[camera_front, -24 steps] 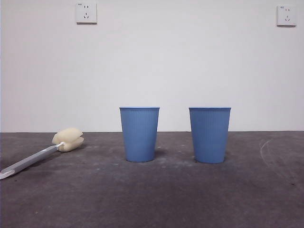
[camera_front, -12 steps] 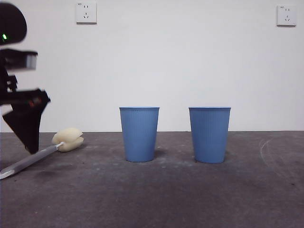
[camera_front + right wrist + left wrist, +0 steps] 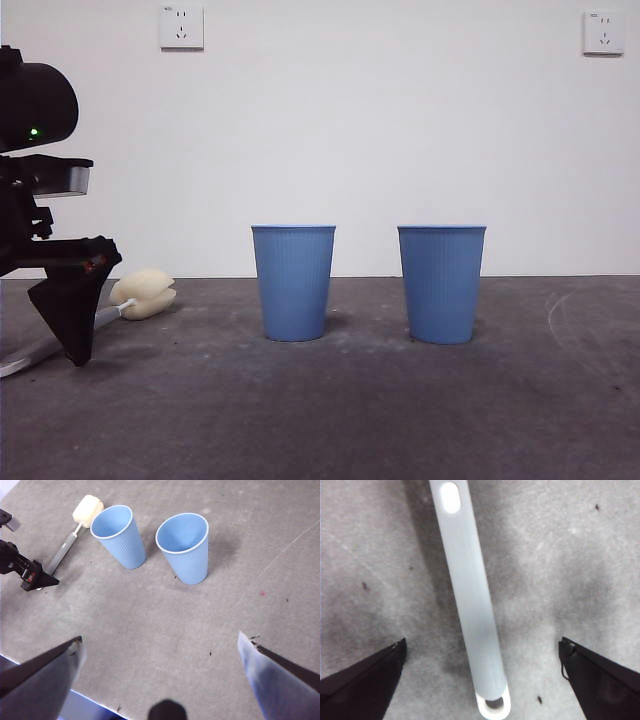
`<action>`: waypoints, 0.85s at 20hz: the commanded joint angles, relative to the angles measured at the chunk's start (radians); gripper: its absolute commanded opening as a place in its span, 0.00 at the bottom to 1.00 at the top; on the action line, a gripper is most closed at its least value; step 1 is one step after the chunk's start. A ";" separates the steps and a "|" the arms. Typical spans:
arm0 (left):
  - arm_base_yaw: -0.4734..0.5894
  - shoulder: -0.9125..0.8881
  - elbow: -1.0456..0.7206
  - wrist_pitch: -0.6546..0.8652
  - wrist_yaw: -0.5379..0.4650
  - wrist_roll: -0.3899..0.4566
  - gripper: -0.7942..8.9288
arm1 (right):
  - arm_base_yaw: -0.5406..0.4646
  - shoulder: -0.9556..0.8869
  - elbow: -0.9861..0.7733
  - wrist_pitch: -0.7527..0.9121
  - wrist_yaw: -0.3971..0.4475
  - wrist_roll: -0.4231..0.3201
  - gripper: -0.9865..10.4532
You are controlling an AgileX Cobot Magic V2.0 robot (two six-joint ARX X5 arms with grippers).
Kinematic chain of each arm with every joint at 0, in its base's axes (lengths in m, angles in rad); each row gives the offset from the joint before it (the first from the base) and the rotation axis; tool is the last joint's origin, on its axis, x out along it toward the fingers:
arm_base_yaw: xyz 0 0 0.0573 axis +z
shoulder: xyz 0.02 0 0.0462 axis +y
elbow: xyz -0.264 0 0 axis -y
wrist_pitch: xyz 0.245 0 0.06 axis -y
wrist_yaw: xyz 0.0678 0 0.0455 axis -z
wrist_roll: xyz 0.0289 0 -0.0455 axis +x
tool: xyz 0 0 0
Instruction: Pick up the cup brush,pick up the cup,insert the brush into the cup,clean the cup,put the cup brush back,put the cup back to the fixed position on the table
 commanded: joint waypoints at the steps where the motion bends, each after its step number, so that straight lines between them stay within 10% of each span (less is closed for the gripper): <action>1: -0.008 0.021 0.001 0.005 0.001 -0.023 0.58 | 0.001 0.005 0.004 0.004 -0.001 0.004 0.58; 8: -0.018 0.036 0.001 0.002 0.009 -0.041 0.21 | 0.001 0.006 0.004 0.005 -0.001 0.003 0.58; 17: -0.016 0.005 0.002 -0.012 0.008 -0.048 0.20 | 0.001 0.006 0.004 0.005 -0.001 0.003 0.58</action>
